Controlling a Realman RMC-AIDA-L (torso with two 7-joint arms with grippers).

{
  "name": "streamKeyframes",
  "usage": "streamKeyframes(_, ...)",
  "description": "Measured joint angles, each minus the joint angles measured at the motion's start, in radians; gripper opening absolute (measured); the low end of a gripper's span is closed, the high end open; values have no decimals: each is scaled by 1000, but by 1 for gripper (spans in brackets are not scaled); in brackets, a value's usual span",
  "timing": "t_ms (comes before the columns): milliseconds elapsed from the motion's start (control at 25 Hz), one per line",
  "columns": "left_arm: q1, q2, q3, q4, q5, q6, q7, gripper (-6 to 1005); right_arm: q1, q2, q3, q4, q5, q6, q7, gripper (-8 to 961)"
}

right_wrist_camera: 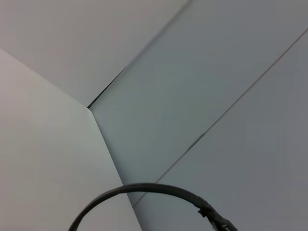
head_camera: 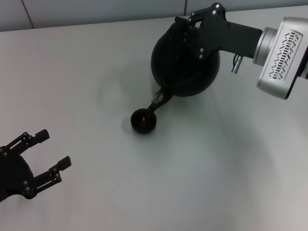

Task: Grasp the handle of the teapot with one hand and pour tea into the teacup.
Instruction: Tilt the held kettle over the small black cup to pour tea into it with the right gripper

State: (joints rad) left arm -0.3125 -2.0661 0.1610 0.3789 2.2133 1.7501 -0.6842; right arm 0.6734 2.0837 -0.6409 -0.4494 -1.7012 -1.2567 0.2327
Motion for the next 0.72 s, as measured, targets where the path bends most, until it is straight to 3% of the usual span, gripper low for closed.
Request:
streamKeyframes(360,4,0,0,0,-1,0,0,806,2,1,-4,0,2,0,35,77)
streamKeyframes(720,4,0,0,0,-3,2,0,806,-20,-1,3,-32,2,37,361,76)
